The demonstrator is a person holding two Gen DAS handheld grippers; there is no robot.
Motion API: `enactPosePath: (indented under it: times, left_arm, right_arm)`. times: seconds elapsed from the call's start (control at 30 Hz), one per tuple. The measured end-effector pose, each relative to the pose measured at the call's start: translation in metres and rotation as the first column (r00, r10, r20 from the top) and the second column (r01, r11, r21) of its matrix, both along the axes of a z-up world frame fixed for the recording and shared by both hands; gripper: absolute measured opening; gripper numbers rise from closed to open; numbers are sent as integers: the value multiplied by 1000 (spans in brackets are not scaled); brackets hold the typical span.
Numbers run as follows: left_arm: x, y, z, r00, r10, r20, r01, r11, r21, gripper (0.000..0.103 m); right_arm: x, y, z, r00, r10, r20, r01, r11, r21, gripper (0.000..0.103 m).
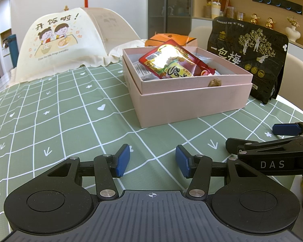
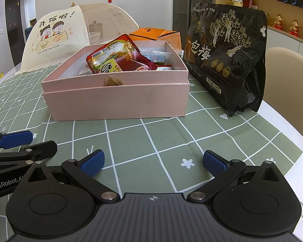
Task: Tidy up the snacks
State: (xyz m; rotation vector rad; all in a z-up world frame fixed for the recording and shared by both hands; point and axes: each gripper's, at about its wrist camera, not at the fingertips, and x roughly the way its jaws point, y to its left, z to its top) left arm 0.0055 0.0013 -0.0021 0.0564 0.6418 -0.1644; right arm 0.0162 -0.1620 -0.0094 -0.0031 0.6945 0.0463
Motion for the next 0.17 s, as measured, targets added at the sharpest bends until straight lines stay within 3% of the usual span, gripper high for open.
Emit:
enactPosePath:
  times: [0.17]
  left_arm:
    - [0,0,0,1000,2,0,-2,1000,2,57]
  right_arm:
    - [0,0,0,1000,0,0,0,1000,0,103]
